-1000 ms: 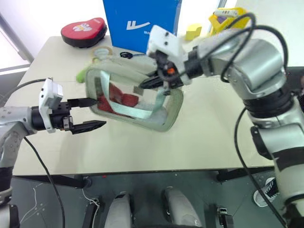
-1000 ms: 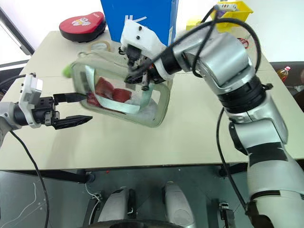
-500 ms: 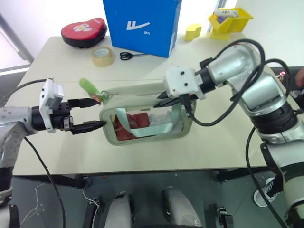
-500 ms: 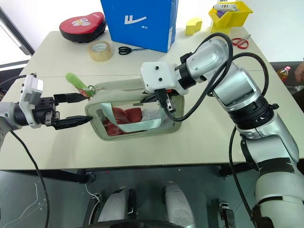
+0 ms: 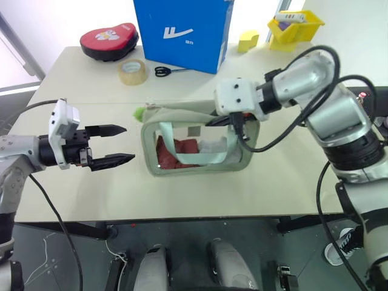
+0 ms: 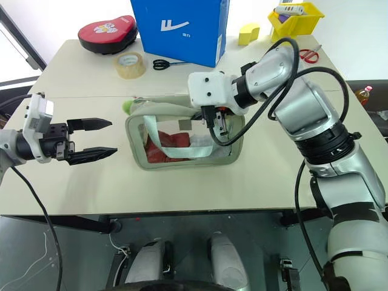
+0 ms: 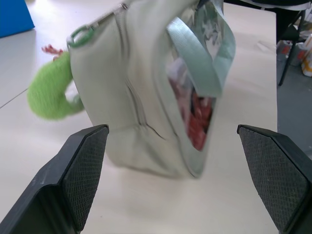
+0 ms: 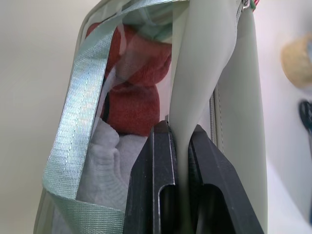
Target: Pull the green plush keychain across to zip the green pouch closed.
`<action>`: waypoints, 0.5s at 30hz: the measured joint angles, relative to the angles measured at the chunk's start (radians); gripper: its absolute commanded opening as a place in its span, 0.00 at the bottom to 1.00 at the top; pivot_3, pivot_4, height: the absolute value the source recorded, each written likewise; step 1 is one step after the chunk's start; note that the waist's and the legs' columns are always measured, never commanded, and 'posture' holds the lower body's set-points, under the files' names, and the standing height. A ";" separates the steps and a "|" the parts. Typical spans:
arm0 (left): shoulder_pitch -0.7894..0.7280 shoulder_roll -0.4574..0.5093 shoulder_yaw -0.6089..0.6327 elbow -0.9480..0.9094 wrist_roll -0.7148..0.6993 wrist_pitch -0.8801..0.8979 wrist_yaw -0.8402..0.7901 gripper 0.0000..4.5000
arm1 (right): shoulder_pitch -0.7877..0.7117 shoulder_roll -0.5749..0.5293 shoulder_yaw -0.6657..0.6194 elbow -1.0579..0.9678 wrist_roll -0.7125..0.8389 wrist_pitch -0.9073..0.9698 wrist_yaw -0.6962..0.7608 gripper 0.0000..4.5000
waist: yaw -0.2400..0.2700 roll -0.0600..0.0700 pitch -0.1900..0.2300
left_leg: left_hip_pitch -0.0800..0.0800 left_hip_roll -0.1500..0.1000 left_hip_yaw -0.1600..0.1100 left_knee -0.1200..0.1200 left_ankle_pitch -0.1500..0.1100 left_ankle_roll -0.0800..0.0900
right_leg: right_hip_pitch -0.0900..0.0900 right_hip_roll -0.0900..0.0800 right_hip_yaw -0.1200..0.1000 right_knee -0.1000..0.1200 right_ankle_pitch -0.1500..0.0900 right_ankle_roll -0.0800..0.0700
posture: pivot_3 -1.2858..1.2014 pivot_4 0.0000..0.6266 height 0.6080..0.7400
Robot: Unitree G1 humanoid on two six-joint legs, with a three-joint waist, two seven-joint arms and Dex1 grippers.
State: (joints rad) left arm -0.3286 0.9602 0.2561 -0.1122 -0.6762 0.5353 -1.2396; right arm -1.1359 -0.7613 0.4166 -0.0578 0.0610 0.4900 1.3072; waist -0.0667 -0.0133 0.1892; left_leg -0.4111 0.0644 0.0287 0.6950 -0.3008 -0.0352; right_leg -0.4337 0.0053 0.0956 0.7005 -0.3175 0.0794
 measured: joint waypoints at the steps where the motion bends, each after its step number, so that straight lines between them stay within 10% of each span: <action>1: -0.001 0.000 0.000 0.000 0.000 0.000 0.000 1.00 | 0.000 -0.002 -0.002 -0.002 -0.002 0.006 -0.003 0.01 | -0.001 0.000 0.000 | 0.000 0.000 0.000 0.000 0.000 0.000 | 0.000 0.000 0.000 0.000 0.000 0.000 | 0.52 0.24 0.98; 15: -0.022 0.000 -0.006 0.003 0.001 0.000 -0.010 1.00 | 0.123 -0.005 -0.038 -0.154 0.003 0.029 -0.019 0.01 | -0.005 0.000 0.000 | 0.001 0.000 0.000 0.000 0.000 0.000 | 0.000 0.001 0.000 0.001 0.000 0.000 | 0.52 0.24 0.98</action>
State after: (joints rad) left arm -0.3506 0.9605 0.2499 -0.1089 -0.6749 0.5355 -1.2497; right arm -1.0128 -0.7661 0.3788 -0.2114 0.0644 0.5193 1.2886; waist -0.0714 -0.0134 0.1891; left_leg -0.4105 0.0646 0.0286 0.6948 -0.3008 -0.0352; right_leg -0.4337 0.0059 0.0958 0.7012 -0.3175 0.0794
